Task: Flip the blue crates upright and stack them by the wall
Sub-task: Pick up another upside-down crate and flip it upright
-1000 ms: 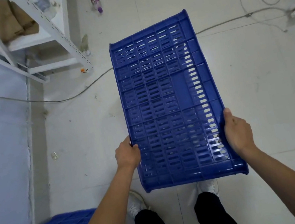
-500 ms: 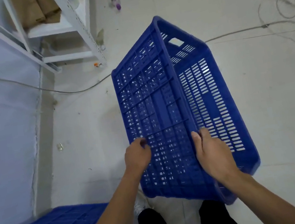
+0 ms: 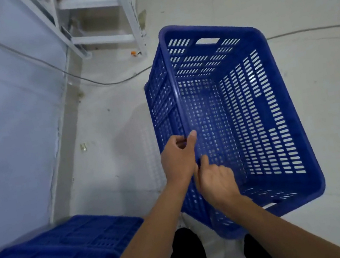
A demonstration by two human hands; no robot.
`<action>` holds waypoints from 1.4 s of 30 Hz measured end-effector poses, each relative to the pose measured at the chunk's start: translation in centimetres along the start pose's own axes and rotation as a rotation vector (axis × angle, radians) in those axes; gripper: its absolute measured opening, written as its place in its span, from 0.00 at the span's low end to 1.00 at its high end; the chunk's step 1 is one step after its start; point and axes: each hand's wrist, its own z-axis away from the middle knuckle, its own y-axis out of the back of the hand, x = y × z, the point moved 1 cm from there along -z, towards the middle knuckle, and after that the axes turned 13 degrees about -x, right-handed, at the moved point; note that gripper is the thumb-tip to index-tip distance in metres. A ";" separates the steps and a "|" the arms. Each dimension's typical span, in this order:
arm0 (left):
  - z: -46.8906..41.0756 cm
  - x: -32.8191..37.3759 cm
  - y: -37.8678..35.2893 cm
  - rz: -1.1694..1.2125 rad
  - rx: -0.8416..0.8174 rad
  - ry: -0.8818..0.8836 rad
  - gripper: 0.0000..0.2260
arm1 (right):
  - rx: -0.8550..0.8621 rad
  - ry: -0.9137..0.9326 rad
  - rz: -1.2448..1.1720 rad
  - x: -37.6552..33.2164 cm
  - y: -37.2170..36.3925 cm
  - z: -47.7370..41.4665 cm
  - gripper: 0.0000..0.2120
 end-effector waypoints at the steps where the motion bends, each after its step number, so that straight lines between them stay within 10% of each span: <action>1: -0.1 -0.3 0.0 -0.038 0.001 -0.006 0.11 | -0.032 0.015 0.016 -0.4 -0.4 -0.3 0.14; 15: -3.9 -8.5 1.6 -0.205 -0.019 0.277 0.08 | -0.477 0.153 0.153 7.4 1.4 -5.4 0.20; 25: -6.3 -11.3 2.2 -0.277 -0.032 0.351 0.08 | -0.363 -0.277 0.002 20.9 5.3 -10.0 0.13; 32: -8.7 -9.5 4.0 -0.511 -0.063 0.221 0.15 | -0.090 -0.372 -0.209 24.3 5.9 -10.5 0.28; 42: -10.2 -8.6 2.9 -0.418 -0.078 0.284 0.18 | -0.267 -0.473 -0.455 25.6 6.4 -12.7 0.23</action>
